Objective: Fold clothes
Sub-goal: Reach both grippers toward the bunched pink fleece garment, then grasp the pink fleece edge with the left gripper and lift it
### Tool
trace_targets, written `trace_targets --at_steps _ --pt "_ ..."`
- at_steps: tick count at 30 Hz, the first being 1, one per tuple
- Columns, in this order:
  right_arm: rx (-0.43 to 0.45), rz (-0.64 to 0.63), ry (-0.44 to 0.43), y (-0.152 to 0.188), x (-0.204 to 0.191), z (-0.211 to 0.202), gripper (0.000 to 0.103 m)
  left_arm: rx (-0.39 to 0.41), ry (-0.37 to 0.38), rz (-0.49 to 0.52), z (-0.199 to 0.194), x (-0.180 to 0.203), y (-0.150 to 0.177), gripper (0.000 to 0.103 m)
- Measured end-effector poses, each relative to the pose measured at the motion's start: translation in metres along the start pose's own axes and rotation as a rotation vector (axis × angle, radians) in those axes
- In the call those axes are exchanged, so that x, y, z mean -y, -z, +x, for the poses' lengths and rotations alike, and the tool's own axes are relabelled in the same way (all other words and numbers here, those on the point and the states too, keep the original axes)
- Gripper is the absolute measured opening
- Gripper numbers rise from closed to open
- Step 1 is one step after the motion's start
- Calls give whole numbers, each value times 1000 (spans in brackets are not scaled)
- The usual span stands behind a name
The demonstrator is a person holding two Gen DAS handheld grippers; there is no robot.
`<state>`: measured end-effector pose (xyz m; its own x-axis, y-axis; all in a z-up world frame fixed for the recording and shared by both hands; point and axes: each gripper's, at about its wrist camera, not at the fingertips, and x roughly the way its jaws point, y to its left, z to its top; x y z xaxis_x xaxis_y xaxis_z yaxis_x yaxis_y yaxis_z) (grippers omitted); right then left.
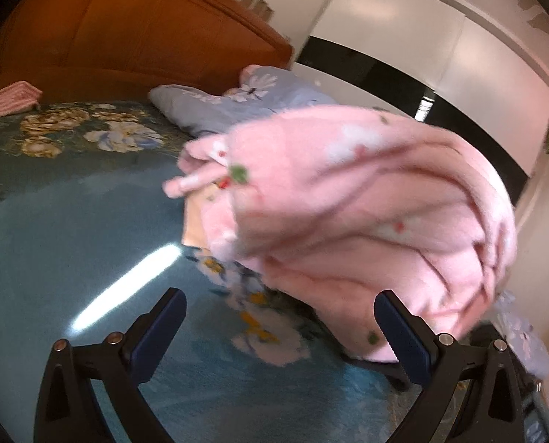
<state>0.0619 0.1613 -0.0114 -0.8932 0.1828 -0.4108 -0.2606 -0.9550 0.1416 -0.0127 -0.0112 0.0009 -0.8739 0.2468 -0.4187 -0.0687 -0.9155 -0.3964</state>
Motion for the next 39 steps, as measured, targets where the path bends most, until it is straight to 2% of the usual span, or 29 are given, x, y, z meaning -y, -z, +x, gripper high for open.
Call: trace_targets --at_steps 7,8,9,10,11,12,14,16,19,22,24,29,30,34,37,39 --pt "-5 68 0 -5 15 -4 103 3 -66 101 24 2 -49 103" --pt "-9 72 -2 -5 16 -4 103 4 -75 115 27 2 -56 99" --pt "-12 77 -4 -6 17 -4 103 4 -85 130 30 2 -63 81" --pt "-16 81 -6 -6 17 -4 103 5 -94 144 34 3 -70 66" --pt "-19 84 -7 -6 17 -4 103 1 -96 147 35 2 -75 34" --pt "-17 80 -5 -6 16 -5 103 -10 -86 135 32 1 -75 32" --pt "-9 71 -2 -8 15 -8 103 -10 -99 161 13 8 -81 28" --pt "2 68 -2 -10 14 -11 103 30 -93 171 -20 10 -89 25" --pt "36 87 8 -15 17 -21 103 86 -36 112 -76 -5 -104 25" --pt "50 131 -17 -20 21 -30 103 136 11 66 -131 -30 -114 23" --pt "64 165 -45 -23 22 -38 103 164 -13 99 -158 -42 -112 23" --pt "160 260 -117 -29 24 -77 103 236 -74 182 -223 -73 -107 23" --pt "163 271 -125 -28 24 -84 103 232 -84 171 -230 -84 -106 23" --pt "130 333 -179 -17 30 -98 103 117 -107 -19 -225 -157 -103 23" --pt "45 385 -202 3 41 -93 103 32 -119 -115 -208 -200 -88 23" --pt "-22 423 -203 17 49 -87 103 -26 -133 -120 -190 -209 -75 23"
